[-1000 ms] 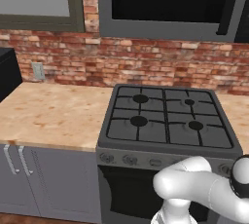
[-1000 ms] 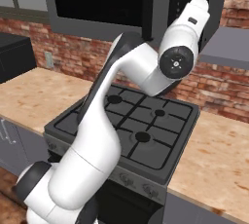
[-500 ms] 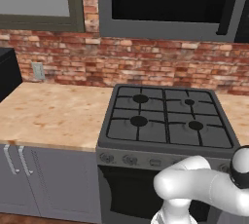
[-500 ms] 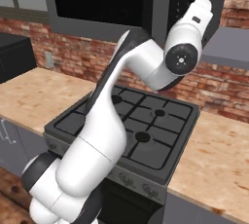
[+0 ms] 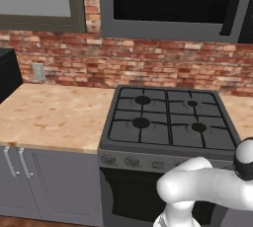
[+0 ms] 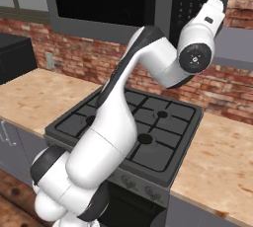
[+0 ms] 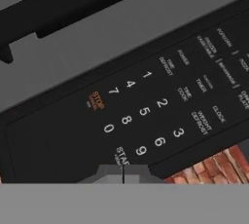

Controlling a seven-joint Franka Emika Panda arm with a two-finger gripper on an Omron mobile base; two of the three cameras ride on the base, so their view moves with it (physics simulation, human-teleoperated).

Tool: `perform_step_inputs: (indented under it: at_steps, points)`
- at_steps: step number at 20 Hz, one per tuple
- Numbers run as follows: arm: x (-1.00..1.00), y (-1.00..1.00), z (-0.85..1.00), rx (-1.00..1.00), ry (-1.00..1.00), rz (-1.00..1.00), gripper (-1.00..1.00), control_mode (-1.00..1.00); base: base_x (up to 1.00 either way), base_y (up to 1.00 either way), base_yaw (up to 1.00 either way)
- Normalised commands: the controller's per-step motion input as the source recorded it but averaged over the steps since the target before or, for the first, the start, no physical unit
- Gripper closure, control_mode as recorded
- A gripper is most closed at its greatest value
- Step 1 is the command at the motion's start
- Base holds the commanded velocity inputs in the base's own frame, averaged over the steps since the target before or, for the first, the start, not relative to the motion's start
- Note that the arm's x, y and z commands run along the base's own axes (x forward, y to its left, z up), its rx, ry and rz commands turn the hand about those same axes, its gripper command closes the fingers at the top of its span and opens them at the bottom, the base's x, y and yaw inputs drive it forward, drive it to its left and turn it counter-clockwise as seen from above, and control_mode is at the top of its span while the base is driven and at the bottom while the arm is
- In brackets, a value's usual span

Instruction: Place the tupperware containing the fish and onion meal in the microwave. Close the microwave door and press the start button to reheat the meal.

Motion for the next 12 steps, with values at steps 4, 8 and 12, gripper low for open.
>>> perform_step_inputs:
  at_steps: [4,8,12]
  points:
    - [0.25,-0.03,0.0,0.0,0.0,0.0,1.0,-1.0,0.0,0.0,0.0]
    - [0.24,-0.01,0.0,0.0,0.0,0.0,1.0,-1.0,0.0,0.0,0.0]
    - [0.26,0.0,-0.02,0.0,0.0,0.0,1.0,-1.0,0.0,0.0,0.0]
